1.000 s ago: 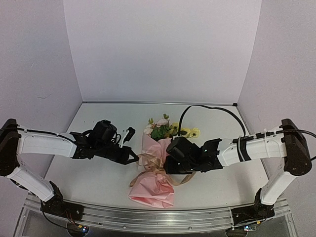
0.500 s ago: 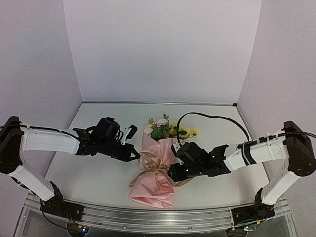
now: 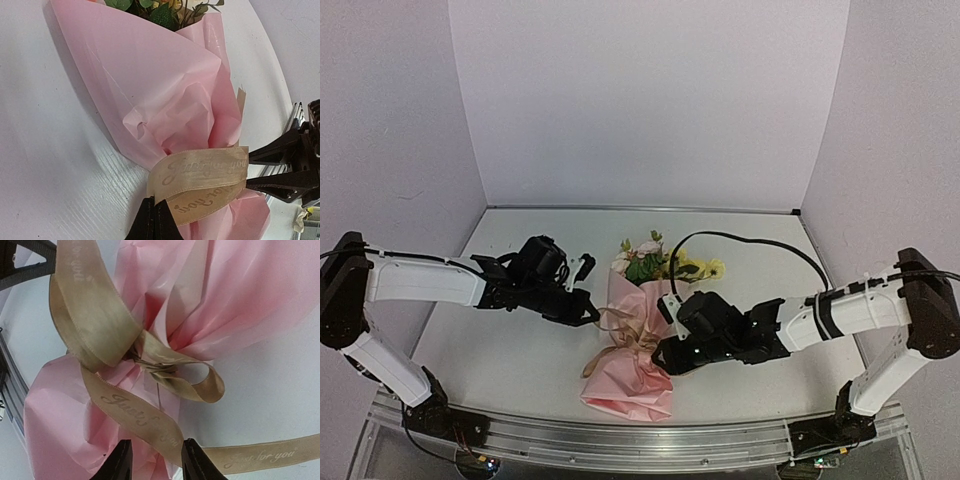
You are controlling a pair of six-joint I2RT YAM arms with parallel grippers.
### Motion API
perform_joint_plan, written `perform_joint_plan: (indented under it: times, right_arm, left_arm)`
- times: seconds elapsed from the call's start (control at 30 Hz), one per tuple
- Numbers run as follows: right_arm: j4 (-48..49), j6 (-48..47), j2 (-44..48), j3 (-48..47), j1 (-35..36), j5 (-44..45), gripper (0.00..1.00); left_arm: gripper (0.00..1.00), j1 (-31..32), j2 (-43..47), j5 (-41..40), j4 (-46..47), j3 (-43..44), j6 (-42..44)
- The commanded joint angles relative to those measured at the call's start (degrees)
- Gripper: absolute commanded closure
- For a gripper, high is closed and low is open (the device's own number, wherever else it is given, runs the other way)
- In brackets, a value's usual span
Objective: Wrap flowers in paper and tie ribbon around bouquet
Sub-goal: Cross the half-tied ribbon over the folded bouquet.
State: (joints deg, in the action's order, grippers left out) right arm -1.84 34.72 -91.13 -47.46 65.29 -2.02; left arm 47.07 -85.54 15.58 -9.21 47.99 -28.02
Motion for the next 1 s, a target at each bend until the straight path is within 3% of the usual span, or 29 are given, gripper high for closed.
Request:
perform_joint_plan:
  times: [0.0,0.37,0.67,0.97]
  right_arm:
    - [2.73,1.56,-1.91,-1.57,0.80,0.71,0.69]
    - [0.89,4.23,-2.83,-3.90,0.84,6.11,0.99]
    - [-3.31,8.84,-6.57,-8.65,0.80,10.60,1.00]
    - [-4.58,12.02,-9.68,-10.88,0.85,11.82,1.00]
  left_arm:
    - [0.99,-0.20,0.32,0.32,0.68,0.58,-1.02]
    - [0.99,-0.22,1.07,1.36,2.87,-1.81,-1.16]
    - [0.98,-0.22,1.87,2.14,3.61,-2.95,-1.08]
    - [0.84,-0.19,5.40,2.61,5.48,-4.06,-1.94]
